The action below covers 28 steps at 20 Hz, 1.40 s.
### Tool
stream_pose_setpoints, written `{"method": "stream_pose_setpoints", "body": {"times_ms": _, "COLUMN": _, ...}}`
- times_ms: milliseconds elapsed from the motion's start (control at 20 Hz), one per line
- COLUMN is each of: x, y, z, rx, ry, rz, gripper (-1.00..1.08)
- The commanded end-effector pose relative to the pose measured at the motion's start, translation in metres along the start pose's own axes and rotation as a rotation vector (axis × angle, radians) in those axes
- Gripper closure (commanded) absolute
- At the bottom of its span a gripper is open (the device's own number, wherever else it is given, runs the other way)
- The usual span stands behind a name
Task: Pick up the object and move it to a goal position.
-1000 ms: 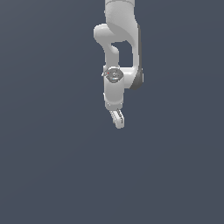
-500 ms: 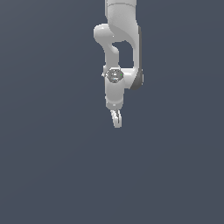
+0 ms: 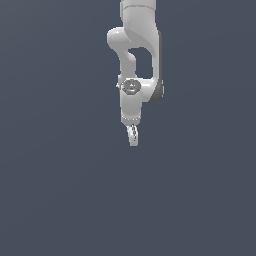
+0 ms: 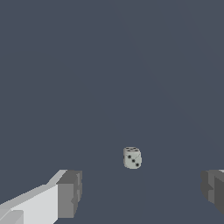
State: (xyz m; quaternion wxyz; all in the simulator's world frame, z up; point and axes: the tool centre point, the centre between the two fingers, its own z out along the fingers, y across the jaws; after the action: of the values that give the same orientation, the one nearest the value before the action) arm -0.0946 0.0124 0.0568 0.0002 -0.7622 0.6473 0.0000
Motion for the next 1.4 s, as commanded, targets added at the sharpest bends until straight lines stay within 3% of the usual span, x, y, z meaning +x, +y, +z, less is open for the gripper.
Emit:
{"method": "stream_pose_setpoints", "body": {"times_ms": 0, "x": 0.000, "y": 0.000, "z": 0.005, "rx": -0.001, "ry": 0.000, "rz": 0.001, "gripper": -0.92}}
{"method": "stream_pose_setpoints", "body": {"times_ms": 700, "x": 0.000, "y": 0.001, "z": 0.048, "rx": -0.001, "ry": 0.000, "rz": 0.005, "gripper": -0.92}}
{"method": "stream_pose_setpoints", "body": {"times_ms": 750, "x": 0.000, "y": 0.001, "z": 0.048, "rx": -0.001, "ry": 0.000, "rz": 0.005, "gripper": 1.08}}
{"method": "stream_pose_setpoints", "body": {"times_ms": 1350, "x": 0.001, "y": 0.001, "z": 0.047, "rx": 0.000, "ry": 0.000, "rz": 0.007, "gripper": 1.08}}
